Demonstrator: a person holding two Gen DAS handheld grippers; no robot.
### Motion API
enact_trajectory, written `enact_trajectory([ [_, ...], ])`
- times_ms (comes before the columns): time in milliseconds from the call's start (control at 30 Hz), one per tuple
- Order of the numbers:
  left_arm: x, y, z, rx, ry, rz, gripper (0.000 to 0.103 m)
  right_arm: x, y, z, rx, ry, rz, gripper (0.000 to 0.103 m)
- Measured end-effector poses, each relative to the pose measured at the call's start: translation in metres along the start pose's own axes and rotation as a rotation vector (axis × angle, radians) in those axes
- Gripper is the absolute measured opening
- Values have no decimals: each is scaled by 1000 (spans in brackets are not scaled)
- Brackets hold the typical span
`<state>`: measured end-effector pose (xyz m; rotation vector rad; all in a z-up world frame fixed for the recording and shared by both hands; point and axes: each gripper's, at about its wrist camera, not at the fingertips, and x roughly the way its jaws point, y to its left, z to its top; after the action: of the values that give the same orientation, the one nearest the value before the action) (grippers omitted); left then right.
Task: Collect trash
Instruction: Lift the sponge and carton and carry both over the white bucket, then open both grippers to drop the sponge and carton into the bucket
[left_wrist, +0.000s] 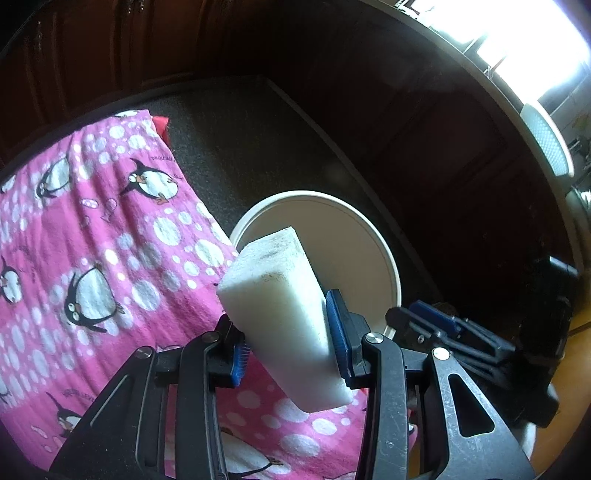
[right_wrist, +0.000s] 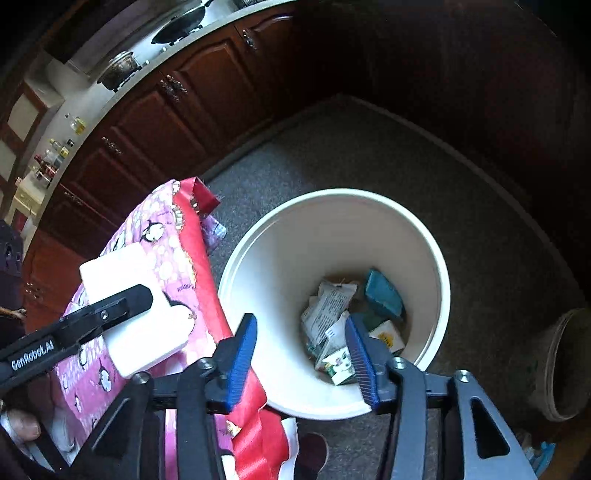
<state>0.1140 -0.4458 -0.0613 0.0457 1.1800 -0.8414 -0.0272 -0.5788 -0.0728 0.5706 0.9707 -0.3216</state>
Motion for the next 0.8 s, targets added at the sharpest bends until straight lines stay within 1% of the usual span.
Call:
enact_trajectory([
  [133,7,3,2,-10,10,-17,38,-2,0,-4,16,-1,-3,50],
  [200,10,5,3,-11,17,-31,46,-7,-2,-7,26,-4,-3,51],
  [267,11,5,2,-7,16,-42,50,-8,0,-8,24,-9,-9,61],
  [300,12,5,1,-3,14,-42,52,-9,1,-9,19,-12,-10,62],
  [433,8,1,-4,16,1,-27,53,-14,6,-12,10,-21,-10,63],
  [600,3,-1,-13,27,-4,-29,54,-18,9,-17,14,-26,-12,64],
  [800,-10,-4,-16,37,-11,-50,54,-26,8,-23,23,-31,-15,64],
])
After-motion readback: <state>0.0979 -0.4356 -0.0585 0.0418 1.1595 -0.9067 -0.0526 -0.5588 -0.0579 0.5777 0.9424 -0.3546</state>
